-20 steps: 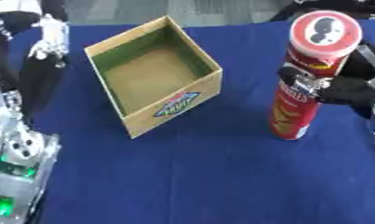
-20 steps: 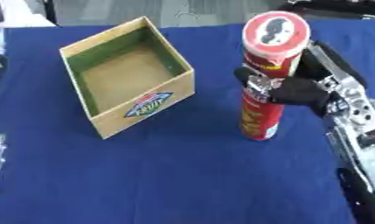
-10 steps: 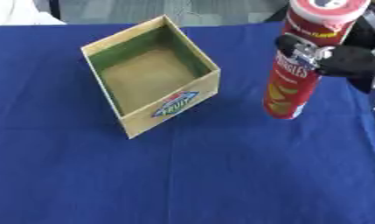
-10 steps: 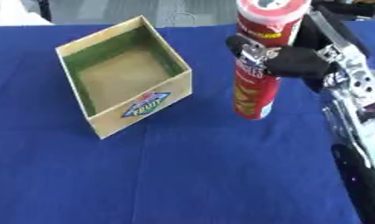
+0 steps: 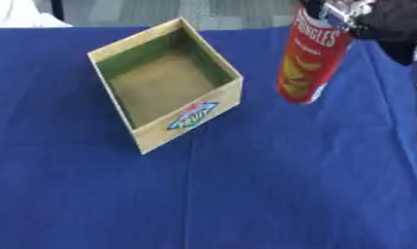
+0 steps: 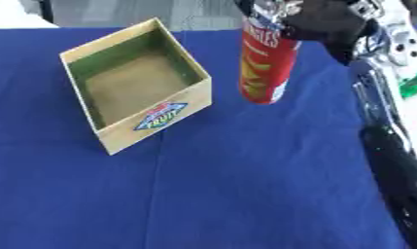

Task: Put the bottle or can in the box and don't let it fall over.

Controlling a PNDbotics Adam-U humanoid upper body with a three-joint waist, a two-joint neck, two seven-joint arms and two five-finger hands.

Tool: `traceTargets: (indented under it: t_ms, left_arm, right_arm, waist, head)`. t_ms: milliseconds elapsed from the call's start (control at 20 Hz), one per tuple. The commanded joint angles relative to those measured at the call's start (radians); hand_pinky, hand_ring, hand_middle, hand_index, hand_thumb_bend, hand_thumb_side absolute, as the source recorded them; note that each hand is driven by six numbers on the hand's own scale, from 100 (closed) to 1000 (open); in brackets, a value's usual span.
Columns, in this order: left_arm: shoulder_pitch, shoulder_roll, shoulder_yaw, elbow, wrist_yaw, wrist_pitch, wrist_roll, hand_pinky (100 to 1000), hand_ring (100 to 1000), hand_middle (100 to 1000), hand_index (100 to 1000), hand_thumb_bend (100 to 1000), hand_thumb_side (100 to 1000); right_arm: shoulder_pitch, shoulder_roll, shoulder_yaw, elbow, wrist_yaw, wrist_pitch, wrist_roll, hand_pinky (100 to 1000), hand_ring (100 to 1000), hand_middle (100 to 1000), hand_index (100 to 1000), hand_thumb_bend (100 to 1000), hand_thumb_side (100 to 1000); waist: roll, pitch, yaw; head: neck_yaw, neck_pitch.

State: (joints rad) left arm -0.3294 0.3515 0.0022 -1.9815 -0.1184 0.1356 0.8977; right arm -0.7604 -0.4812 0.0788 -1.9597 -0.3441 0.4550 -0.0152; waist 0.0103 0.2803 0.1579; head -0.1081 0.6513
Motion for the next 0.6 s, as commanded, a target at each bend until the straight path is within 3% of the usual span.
traceTargets:
  t_ms: [50,250,600]
  left_arm:
    - [-0.004,0.027,0.002,-0.018,-0.001,-0.003,0.009,676,568,665,757,347,550]
    - [-0.003,0.025,-0.001,-0.018,-0.001,-0.003,0.009,679,569,665,757,349,552]
    - [-0.018,0.018,-0.009,-0.018,-0.002,-0.012,0.009,679,569,665,756,348,556]
  right_arm:
    - [-0.071,0.018,0.010,0.033,-0.025,0.017,-0.009,1000,839,576,622,100,100]
    - [-0.169,0.063,0.028,0.109,-0.039,0.026,-0.018,1000,838,578,625,100,100]
    - [-0.314,0.150,0.047,0.274,-0.027,0.055,-0.039,1000,834,578,626,100,131]
  waist:
    - [0.002,-0.026,0.004]
    - [-0.001,-0.028,0.011]
    - [-0.015,-0.019,0.031]
  head:
    - [-0.001,0.010]
    - [0.009,0.024]
    - [0.003,0.019]
